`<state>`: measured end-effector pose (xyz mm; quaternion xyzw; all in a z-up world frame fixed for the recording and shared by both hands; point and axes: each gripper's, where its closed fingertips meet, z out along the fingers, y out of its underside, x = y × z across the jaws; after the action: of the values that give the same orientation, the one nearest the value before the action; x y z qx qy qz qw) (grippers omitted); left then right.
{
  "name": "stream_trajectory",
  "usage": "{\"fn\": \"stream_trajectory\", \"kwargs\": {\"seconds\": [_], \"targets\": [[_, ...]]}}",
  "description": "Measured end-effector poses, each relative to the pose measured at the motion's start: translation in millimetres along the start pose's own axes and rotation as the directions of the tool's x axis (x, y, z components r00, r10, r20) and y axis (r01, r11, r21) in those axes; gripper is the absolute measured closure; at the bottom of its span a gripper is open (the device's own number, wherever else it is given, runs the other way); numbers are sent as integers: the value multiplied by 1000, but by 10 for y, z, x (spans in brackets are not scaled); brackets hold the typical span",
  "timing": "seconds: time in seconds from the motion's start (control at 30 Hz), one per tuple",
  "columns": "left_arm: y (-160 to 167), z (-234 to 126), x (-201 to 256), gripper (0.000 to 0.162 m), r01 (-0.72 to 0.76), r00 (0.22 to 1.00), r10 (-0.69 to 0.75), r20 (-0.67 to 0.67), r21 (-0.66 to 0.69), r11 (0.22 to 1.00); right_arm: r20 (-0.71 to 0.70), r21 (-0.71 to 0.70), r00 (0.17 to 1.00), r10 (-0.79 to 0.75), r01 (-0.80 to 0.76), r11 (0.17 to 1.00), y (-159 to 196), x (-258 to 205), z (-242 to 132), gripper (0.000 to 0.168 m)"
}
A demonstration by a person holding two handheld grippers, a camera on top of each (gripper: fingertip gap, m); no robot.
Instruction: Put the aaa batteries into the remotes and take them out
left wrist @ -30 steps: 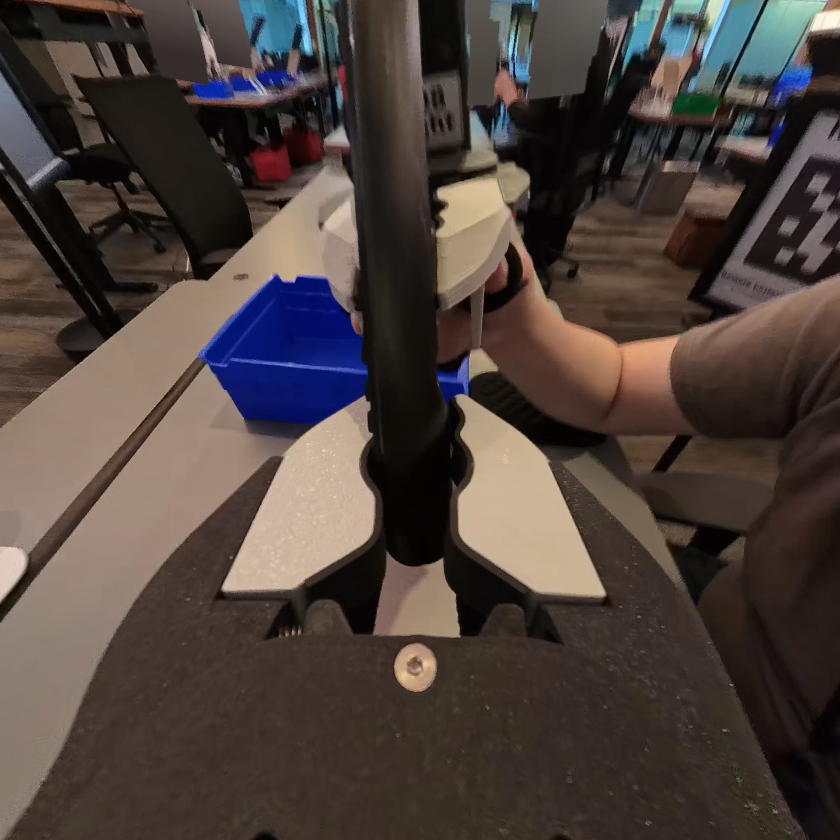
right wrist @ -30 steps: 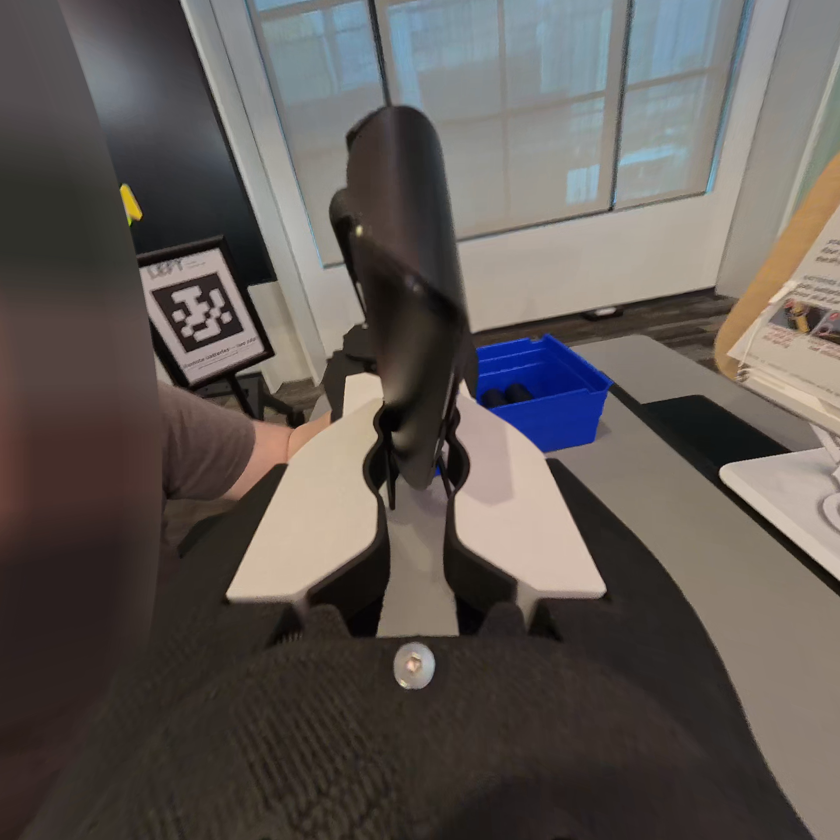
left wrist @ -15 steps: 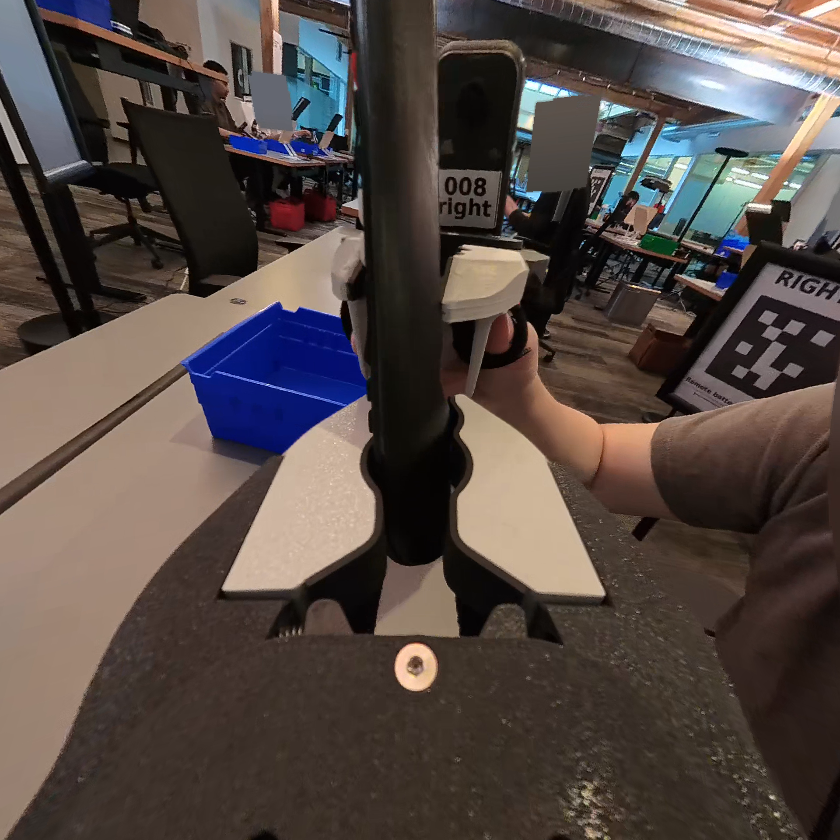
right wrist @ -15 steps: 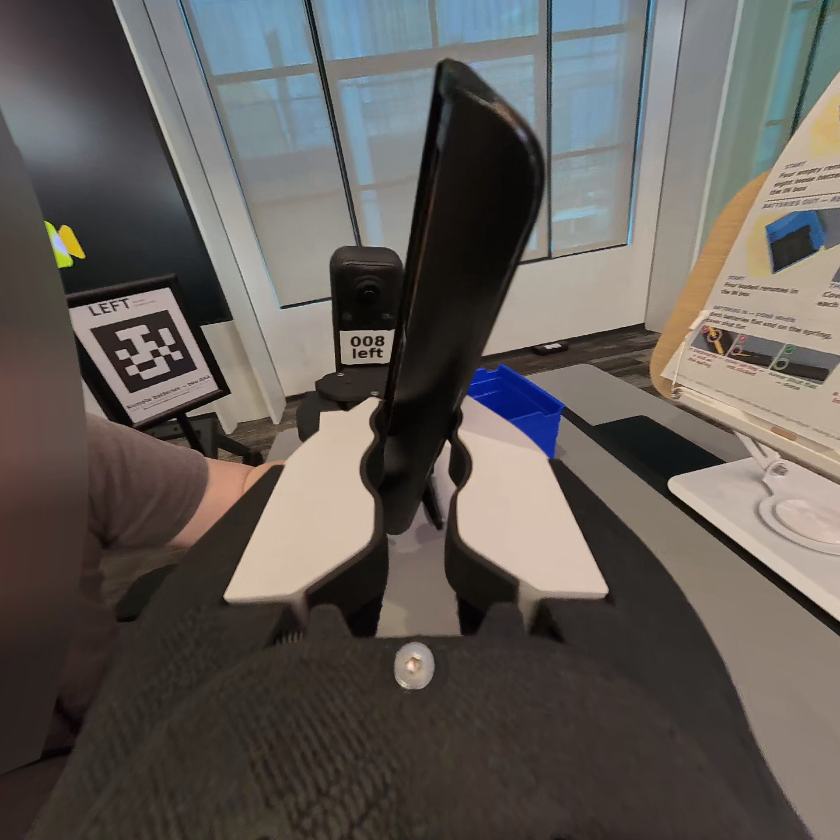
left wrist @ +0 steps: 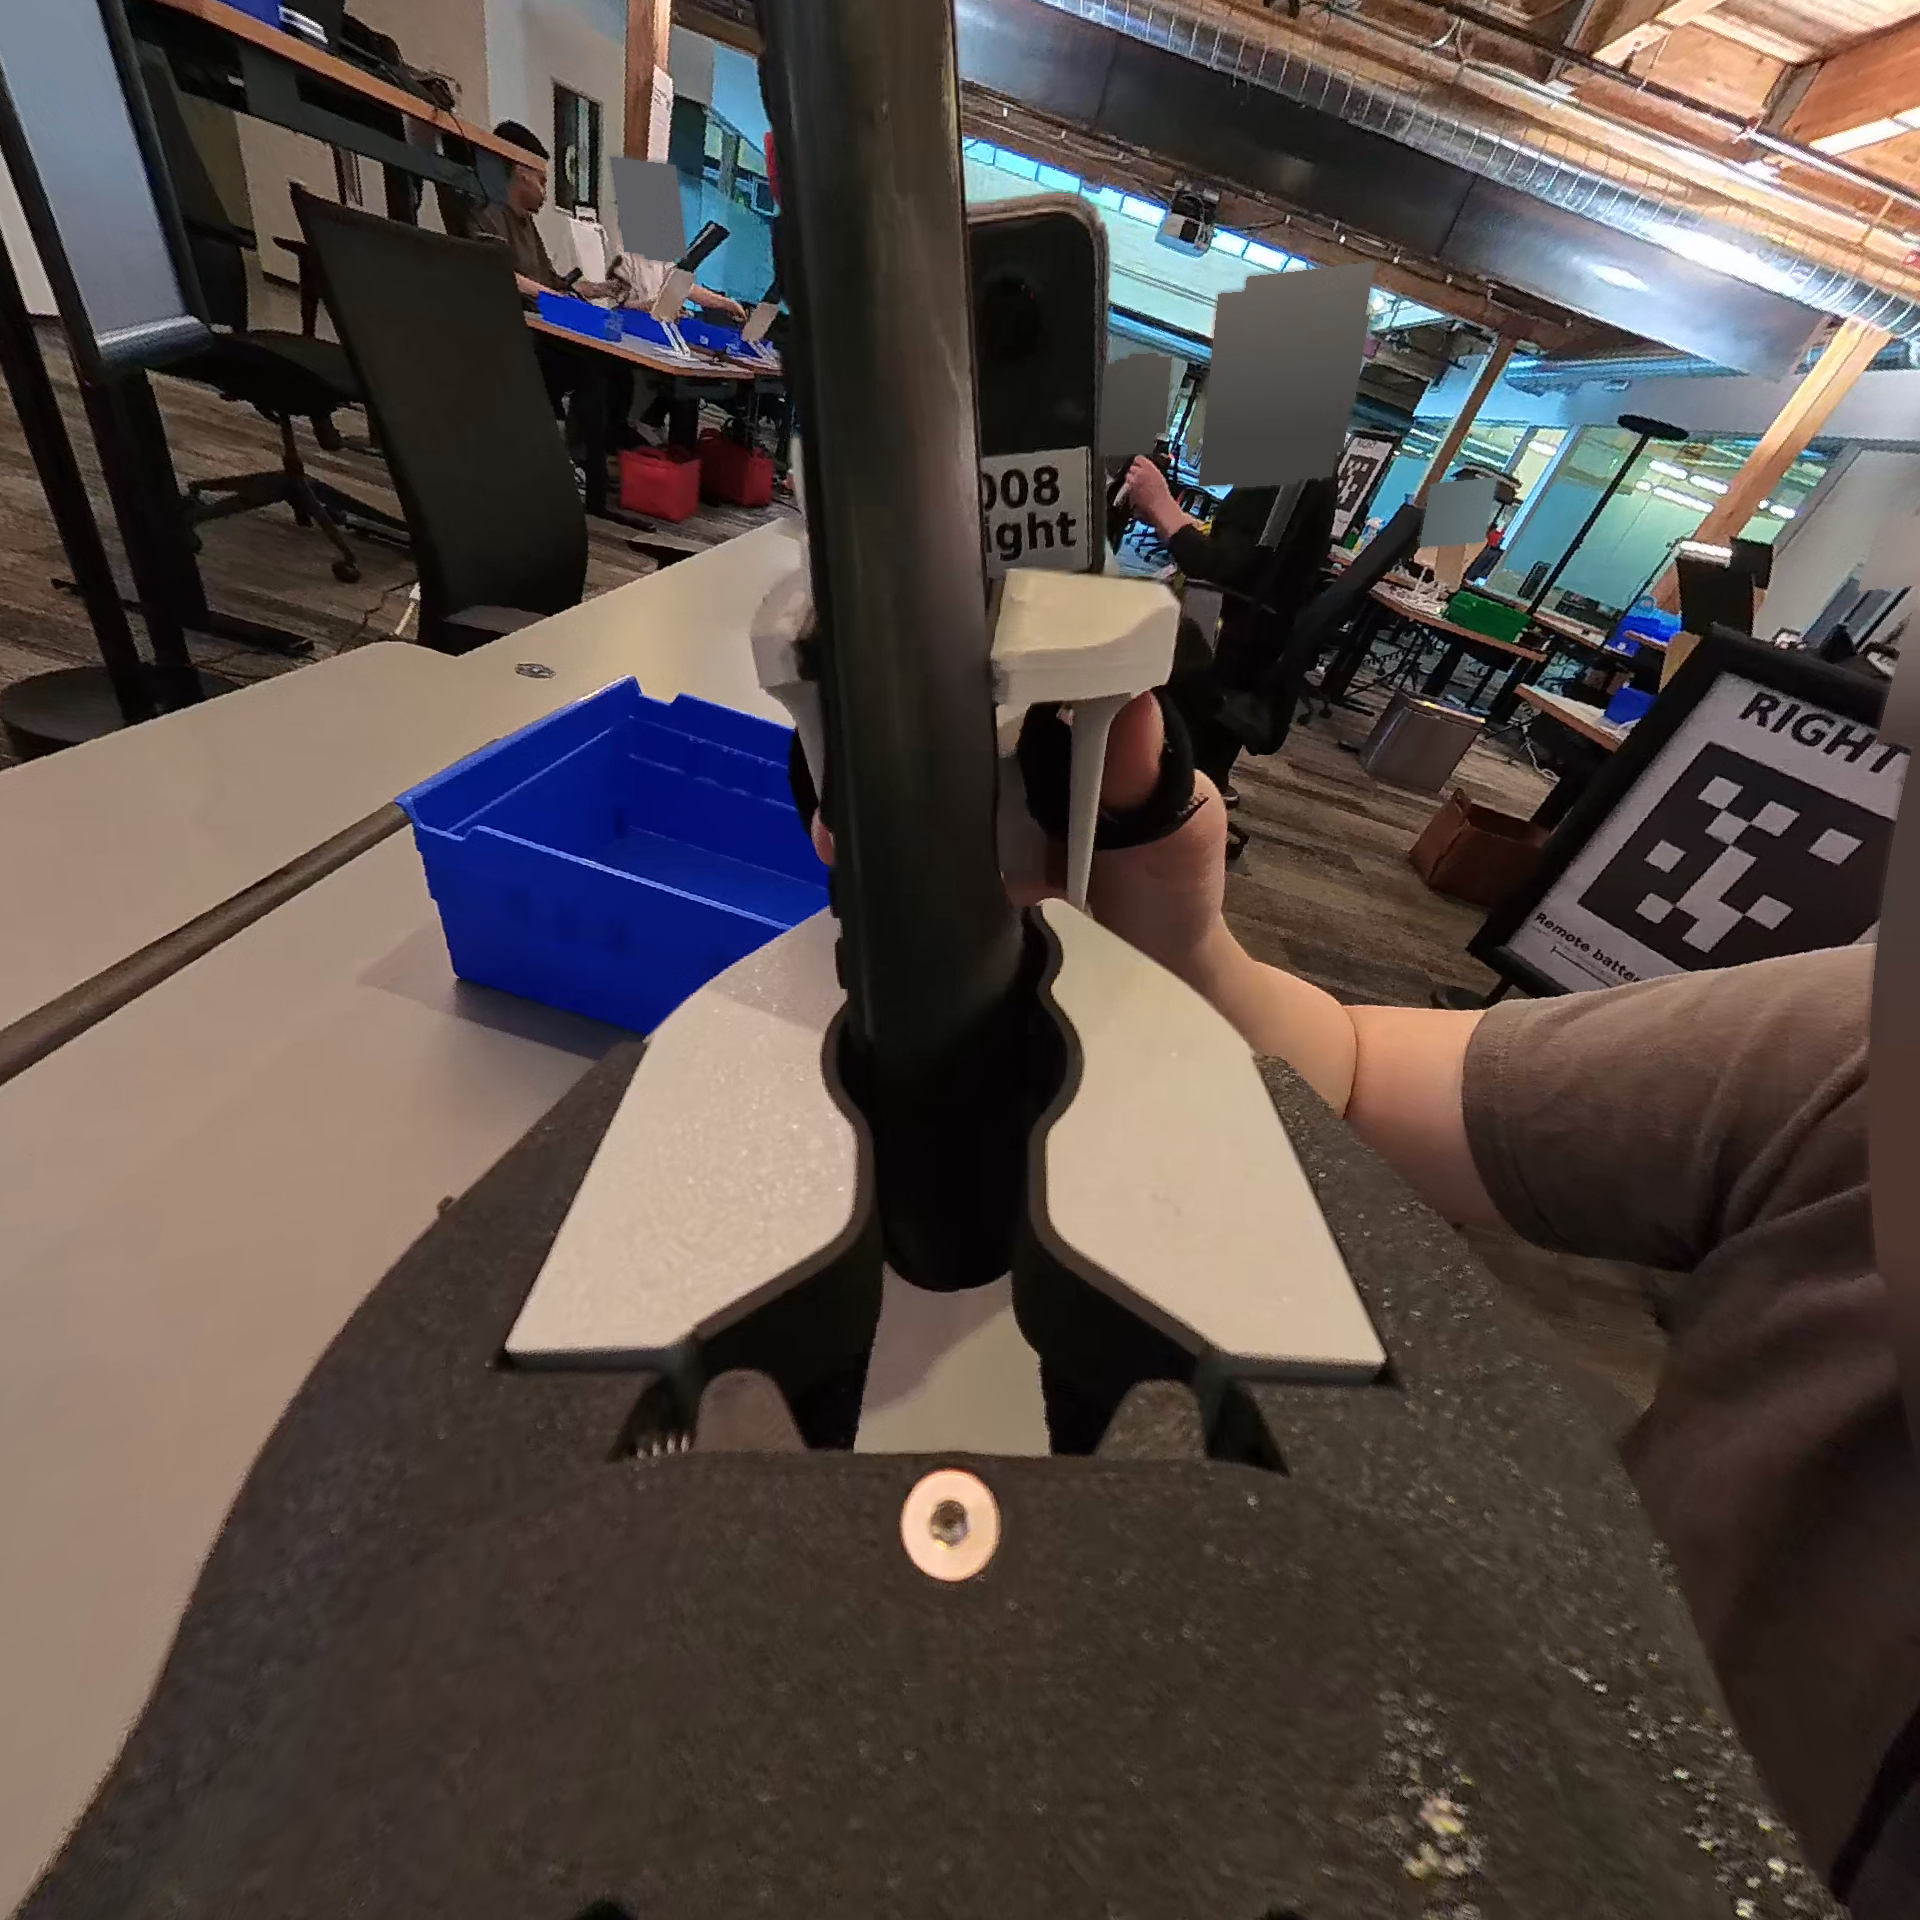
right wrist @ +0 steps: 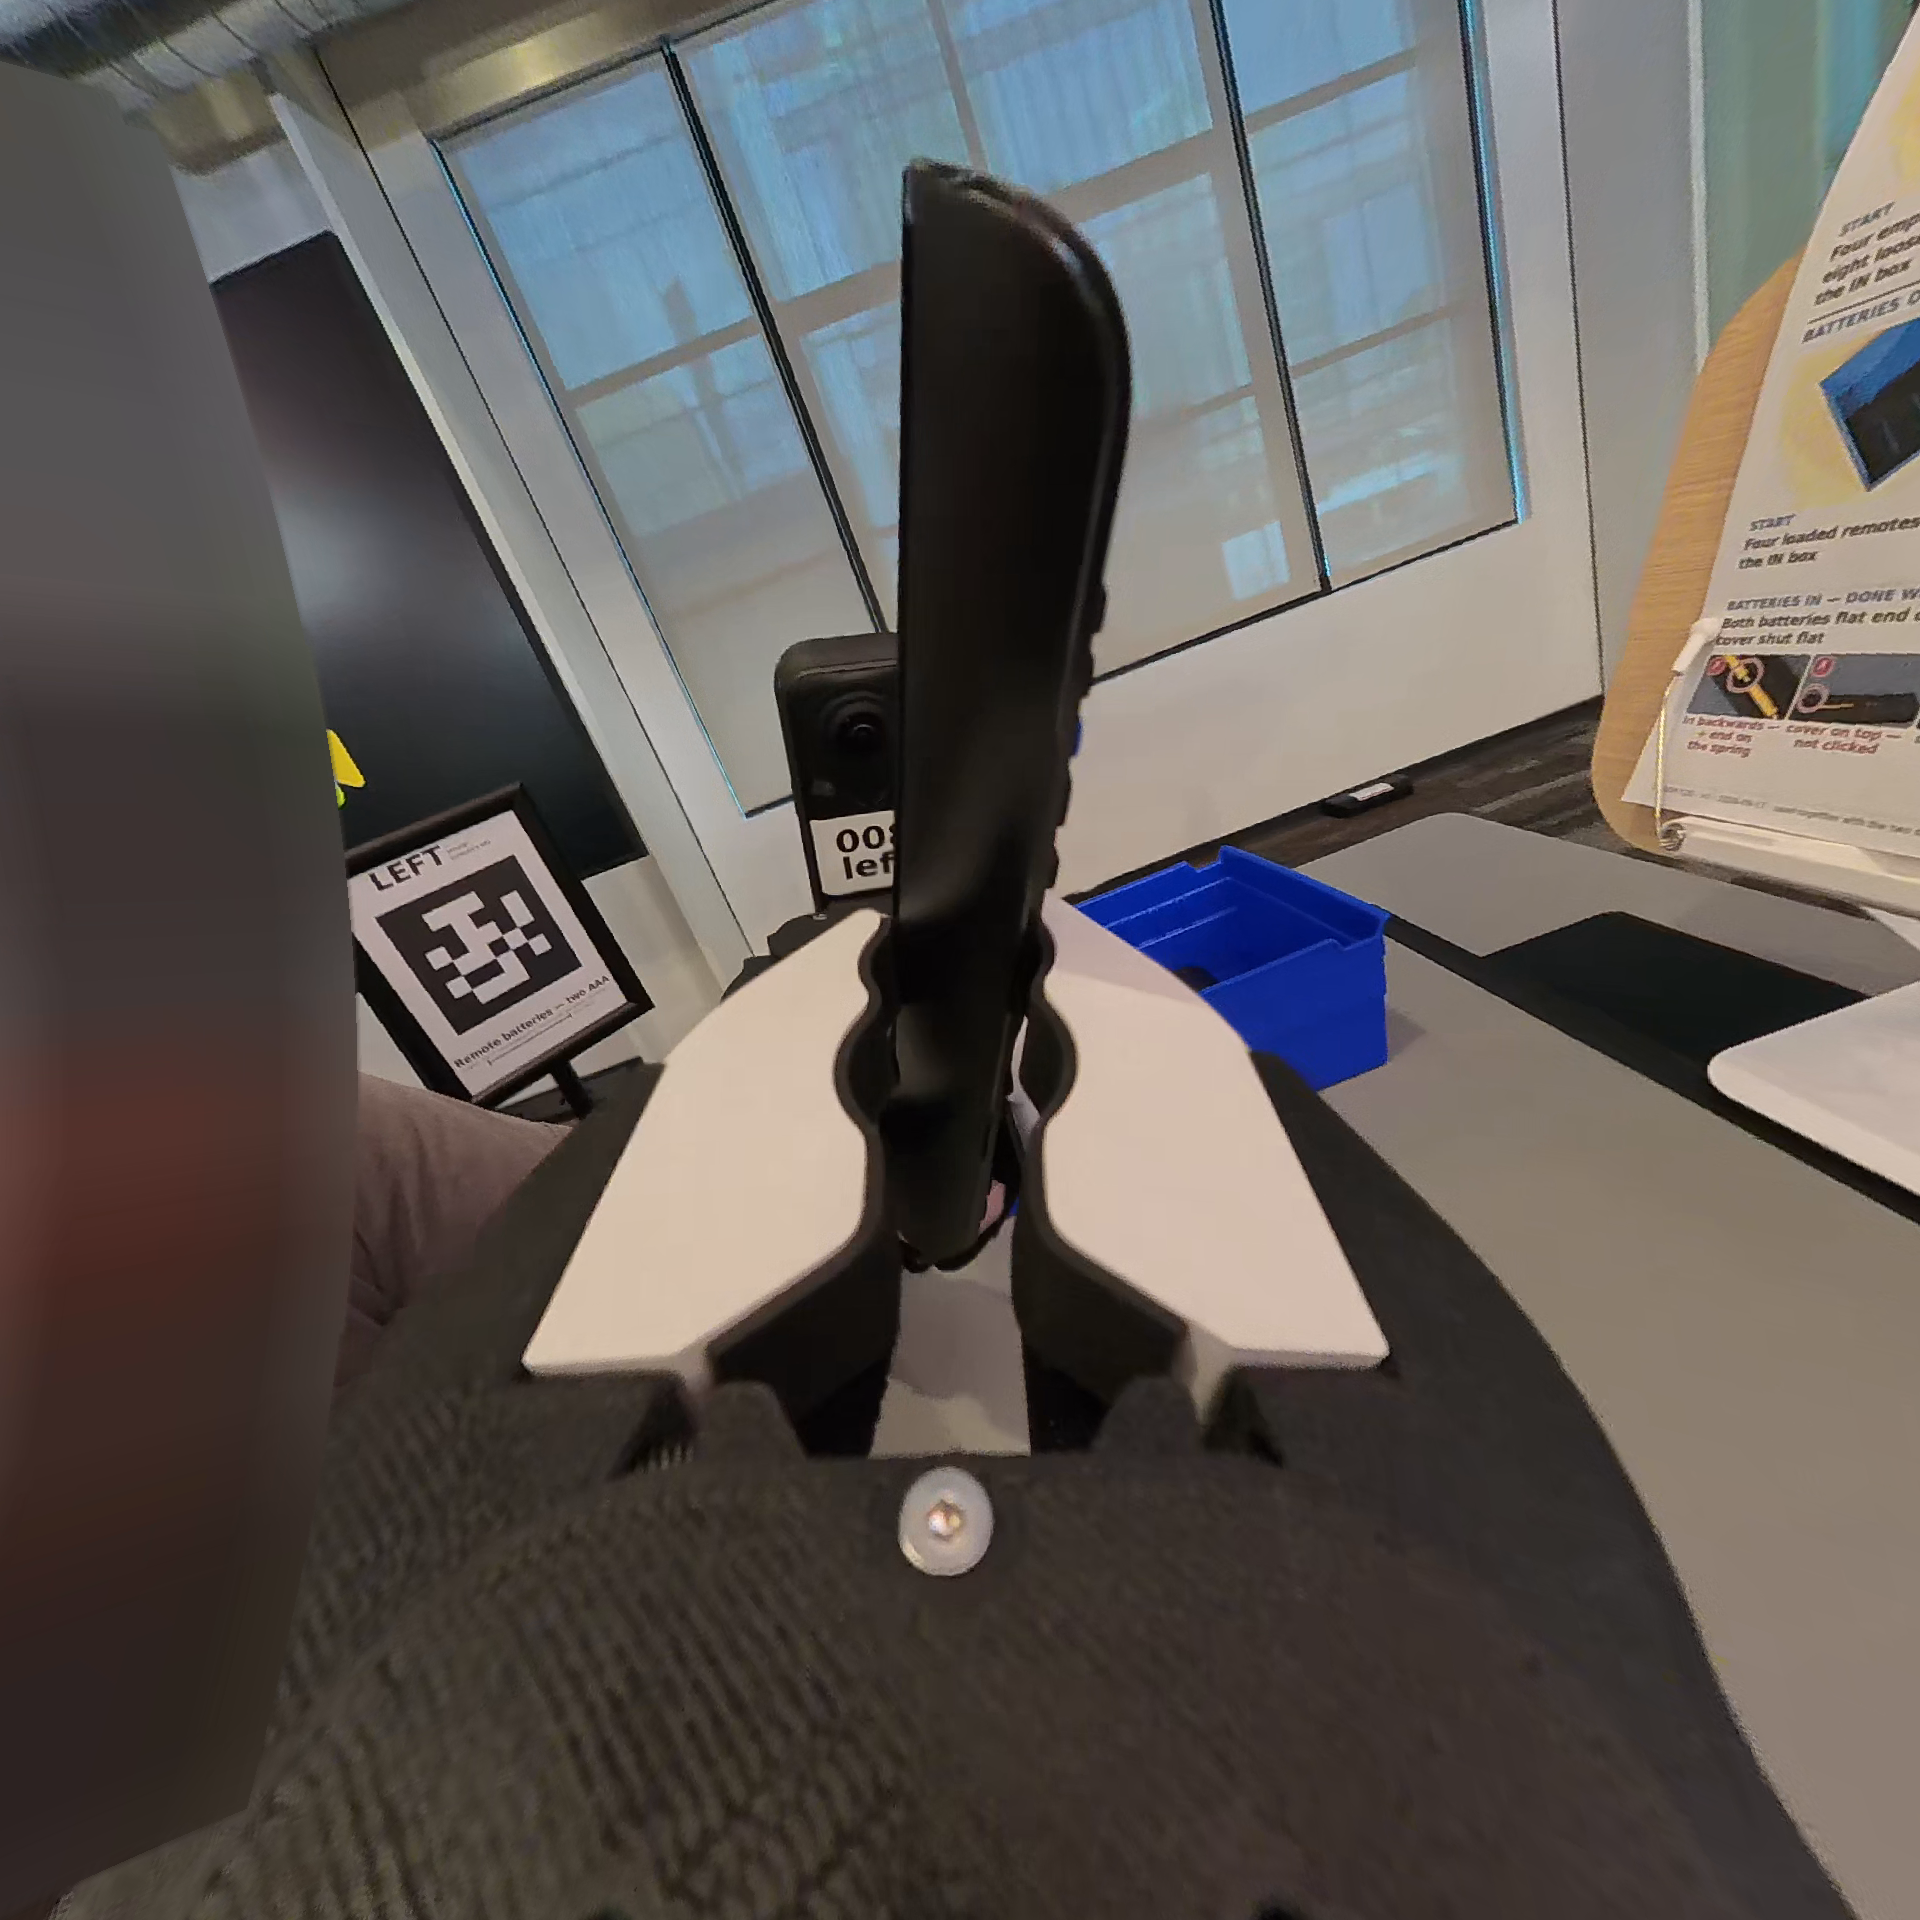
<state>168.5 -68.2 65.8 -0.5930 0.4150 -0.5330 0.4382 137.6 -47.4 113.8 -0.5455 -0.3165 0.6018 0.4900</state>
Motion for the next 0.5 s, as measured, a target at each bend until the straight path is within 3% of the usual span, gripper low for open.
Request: {"fn": "stream_trajectory", "kwargs": {"seconds": [0.13, 0.33, 0.5], "targets": [[4, -7, -18, 136, 49, 999, -49, -6, 4, 999, -6, -17, 1000, 3, -3, 1000, 17, 37, 10, 145], [-11, 0, 17, 137, 107, 994, -106, -34, 22, 994, -91, -114, 970, -226, 215, 970, 47, 70, -3, 137], [-5, 7, 25, 136, 91, 996, -91, -26, 18, 996, -79, -147, 970, -228, 215, 966, 58, 55, -21, 137]]}}
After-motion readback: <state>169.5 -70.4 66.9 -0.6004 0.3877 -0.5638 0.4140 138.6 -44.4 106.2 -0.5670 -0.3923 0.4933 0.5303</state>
